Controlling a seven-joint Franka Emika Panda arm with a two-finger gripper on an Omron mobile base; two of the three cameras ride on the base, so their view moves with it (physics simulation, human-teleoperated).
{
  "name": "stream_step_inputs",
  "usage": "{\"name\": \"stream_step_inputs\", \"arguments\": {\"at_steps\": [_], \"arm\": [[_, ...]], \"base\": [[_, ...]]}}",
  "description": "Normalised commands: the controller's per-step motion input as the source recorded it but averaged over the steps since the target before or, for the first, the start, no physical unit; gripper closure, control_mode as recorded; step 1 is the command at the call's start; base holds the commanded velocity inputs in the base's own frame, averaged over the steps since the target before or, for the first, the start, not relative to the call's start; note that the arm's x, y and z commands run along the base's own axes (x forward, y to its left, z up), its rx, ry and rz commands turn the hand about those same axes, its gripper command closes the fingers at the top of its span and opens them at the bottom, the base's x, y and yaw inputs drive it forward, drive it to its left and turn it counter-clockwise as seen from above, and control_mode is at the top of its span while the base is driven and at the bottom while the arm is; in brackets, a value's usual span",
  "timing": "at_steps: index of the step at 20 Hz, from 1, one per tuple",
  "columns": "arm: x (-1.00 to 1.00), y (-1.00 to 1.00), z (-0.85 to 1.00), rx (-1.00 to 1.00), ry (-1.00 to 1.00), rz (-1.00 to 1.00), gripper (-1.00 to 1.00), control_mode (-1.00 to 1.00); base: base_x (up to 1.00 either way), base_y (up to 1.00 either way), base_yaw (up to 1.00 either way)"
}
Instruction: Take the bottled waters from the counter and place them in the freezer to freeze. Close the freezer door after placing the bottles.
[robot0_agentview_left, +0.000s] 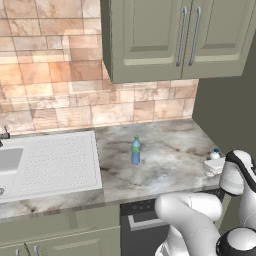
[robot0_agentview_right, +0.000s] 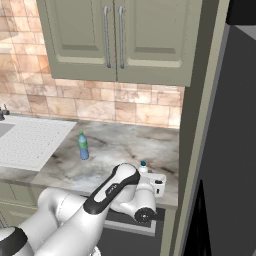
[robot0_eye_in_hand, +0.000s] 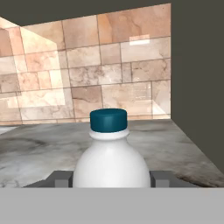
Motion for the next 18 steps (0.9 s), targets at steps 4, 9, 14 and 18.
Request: {"name": "stream_step_inputs", "arguments": {"at_steps": [4,9,14,18], "arm": [[0.14,0.03,0.00,0.00,0.00,0.00,1.00,-1.00],[0.04,0.00,0.00,0.00,0.00,0.00,1.00,-1.00],[-0.03,0.02,0.34,-0.06,0.00,0.00,1.00,-1.00],[-0.07,0.20,0.82,-0.10,0.08,-0.05,1.00,-1.00]], "base": [[0.00,0.00,0.00],[0.00,0.00,0.00],[0.00,0.00,0.00],[0.00,0.00,0.00]]}}
